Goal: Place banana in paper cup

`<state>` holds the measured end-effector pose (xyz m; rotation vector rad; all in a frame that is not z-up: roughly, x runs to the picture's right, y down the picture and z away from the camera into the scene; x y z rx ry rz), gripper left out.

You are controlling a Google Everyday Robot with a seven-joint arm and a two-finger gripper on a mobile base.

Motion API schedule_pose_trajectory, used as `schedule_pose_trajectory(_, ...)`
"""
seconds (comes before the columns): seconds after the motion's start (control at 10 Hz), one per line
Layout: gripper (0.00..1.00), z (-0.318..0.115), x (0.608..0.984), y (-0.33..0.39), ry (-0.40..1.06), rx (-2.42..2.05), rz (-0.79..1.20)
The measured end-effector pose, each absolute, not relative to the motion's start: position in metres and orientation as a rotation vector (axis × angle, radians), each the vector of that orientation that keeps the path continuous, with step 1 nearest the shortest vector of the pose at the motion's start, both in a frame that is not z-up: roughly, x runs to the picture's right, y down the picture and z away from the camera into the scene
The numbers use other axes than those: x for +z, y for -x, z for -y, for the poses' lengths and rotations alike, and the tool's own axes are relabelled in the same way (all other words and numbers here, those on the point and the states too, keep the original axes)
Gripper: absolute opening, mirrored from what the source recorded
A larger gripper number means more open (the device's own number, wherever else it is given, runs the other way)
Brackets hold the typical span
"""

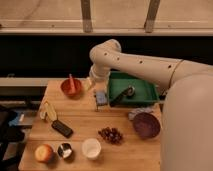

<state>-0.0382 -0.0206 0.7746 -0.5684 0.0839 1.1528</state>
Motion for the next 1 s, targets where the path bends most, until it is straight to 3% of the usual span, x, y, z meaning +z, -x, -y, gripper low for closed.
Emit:
schedule_pose_trajectory(0.2, 0.73, 0.023, 0.780, 0.050, 0.578, 1.124, -0.065)
schedule_pose_trajectory(0.6, 0.73, 0.023, 0.795, 0.146, 0.629, 0.969, -0.012)
schedule_pose_trajectory(1.0, 0.73, -0.009, 0.802, 0.234, 0.706, 0.810, 0.034)
